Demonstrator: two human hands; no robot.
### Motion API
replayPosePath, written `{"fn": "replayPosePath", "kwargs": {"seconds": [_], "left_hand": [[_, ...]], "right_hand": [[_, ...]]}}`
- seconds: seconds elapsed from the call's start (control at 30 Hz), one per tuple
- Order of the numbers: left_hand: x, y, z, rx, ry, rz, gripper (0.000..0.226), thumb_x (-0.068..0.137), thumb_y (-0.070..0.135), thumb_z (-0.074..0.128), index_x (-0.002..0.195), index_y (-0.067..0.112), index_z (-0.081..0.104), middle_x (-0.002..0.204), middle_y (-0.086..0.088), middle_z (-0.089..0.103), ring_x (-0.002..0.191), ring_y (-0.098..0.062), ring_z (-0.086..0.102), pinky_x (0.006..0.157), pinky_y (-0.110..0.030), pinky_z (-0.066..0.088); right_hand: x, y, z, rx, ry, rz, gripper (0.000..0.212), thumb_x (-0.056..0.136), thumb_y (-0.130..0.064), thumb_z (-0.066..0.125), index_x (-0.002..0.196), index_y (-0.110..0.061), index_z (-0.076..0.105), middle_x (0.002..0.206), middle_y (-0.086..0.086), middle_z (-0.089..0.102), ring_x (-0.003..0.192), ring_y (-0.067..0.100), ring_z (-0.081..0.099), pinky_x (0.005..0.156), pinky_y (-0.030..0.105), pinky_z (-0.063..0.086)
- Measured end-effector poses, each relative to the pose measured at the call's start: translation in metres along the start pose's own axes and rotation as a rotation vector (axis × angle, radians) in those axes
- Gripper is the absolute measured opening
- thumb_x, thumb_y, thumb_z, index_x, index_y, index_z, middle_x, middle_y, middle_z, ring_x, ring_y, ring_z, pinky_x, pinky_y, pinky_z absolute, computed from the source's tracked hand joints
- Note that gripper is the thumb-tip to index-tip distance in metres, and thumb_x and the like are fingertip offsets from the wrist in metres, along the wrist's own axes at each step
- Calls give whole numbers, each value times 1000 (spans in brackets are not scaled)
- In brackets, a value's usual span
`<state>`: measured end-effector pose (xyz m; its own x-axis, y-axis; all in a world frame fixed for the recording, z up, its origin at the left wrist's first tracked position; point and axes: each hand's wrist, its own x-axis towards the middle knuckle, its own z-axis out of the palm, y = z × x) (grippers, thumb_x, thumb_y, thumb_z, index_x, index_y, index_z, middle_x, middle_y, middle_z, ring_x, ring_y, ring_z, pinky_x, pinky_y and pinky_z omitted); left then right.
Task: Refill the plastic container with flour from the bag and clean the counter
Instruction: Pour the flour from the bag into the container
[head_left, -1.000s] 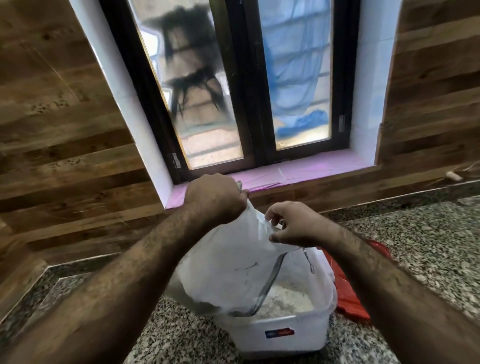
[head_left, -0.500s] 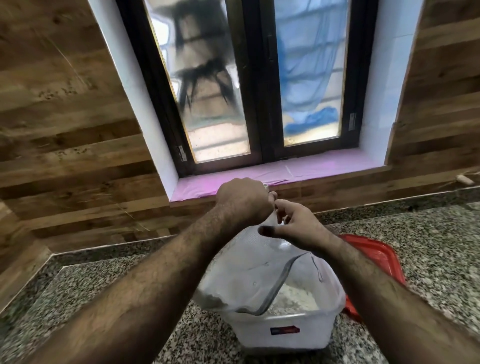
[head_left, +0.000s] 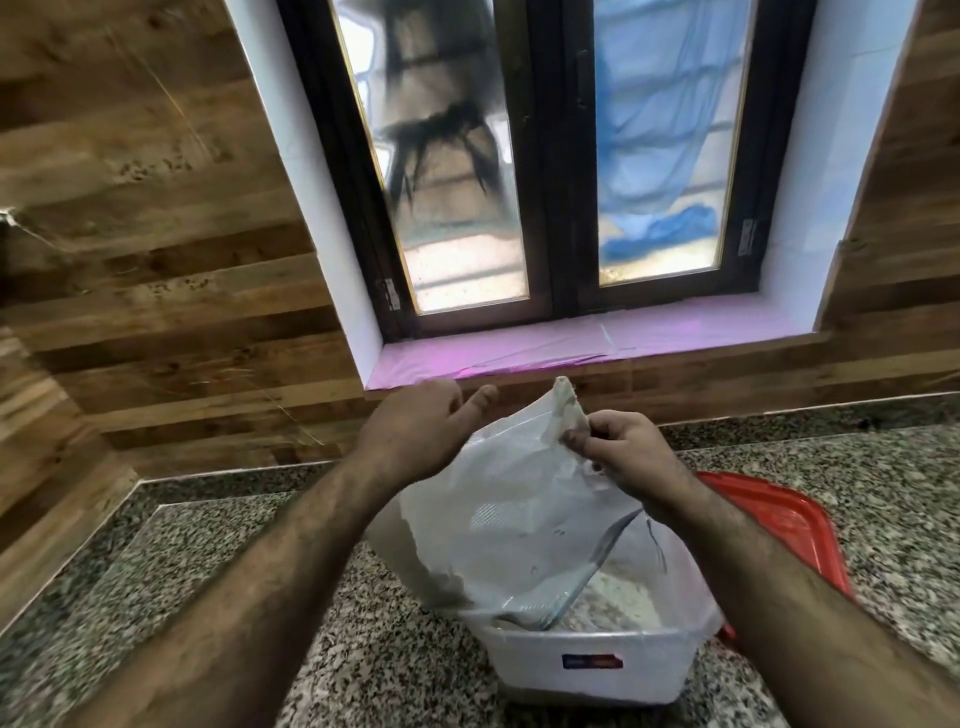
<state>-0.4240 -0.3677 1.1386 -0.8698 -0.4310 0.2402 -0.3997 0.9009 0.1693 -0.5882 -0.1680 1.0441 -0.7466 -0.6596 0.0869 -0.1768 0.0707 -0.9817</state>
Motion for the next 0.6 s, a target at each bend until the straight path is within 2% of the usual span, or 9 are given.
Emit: {"fn": "replayPosePath", "kwargs": {"seconds": [0.07, 0.17, 0.33, 0.4, 0.47, 0.53, 0.6], "left_hand": [[-12, -31, 10, -52, 0, -63, 63, 98, 81, 31, 87, 27, 60, 83, 6, 67, 77, -12, 62, 63, -34, 43], [-31, -71, 35, -64, 4, -191, 67, 89, 89, 29, 88, 30, 60, 86, 9, 68, 79, -9, 62, 66, -33, 47], [-63, -111, 73, -203, 82, -411, 64, 98, 81, 37, 88, 25, 66, 81, 8, 72, 76, -13, 66, 67, -32, 52], [-75, -120, 91, -393, 221, -471, 67, 93, 84, 39, 88, 24, 69, 78, 7, 74, 76, -17, 69, 67, -32, 53], [-82, -126, 110, -734, 373, -588, 63, 97, 78, 46, 96, 22, 73, 86, -2, 78, 82, -25, 73, 70, -35, 55], [-86, -126, 128, -1092, 418, -696, 56, 104, 67, 49, 105, 17, 75, 97, -14, 79, 83, -29, 71, 69, -37, 53], [-87, -123, 142, -1281, 426, -725, 59, 104, 65, 48, 108, 13, 75, 101, -21, 78, 81, -30, 68, 67, -37, 50]], "right_hand": [[1, 4, -2, 48, -1, 22, 9, 94, -21, 80, 89, -15, 83, 79, 1, 75, 71, 17, 62, 69, 36, 51], [2, 10, -4, 131, -3, 59, 10, 95, -18, 79, 87, -13, 82, 74, -1, 72, 67, 15, 59, 65, 33, 48], [6, 21, -4, 235, 15, 146, 11, 95, -18, 78, 93, -7, 78, 78, 11, 69, 61, 18, 57, 51, 27, 46], [6, 24, -1, 268, 11, 174, 12, 96, -18, 77, 94, -6, 77, 79, 12, 70, 60, 19, 60, 52, 28, 49], [5, 27, 0, 289, 7, 187, 13, 96, -19, 77, 96, -6, 76, 81, 13, 70, 62, 20, 61, 56, 30, 50], [4, 29, 1, 307, 9, 194, 17, 97, -19, 76, 98, -2, 74, 82, 14, 69, 61, 21, 60, 57, 32, 49], [4, 31, 2, 326, 10, 205, 19, 97, -19, 75, 99, -1, 72, 82, 15, 67, 60, 21, 59, 58, 33, 48]]}}
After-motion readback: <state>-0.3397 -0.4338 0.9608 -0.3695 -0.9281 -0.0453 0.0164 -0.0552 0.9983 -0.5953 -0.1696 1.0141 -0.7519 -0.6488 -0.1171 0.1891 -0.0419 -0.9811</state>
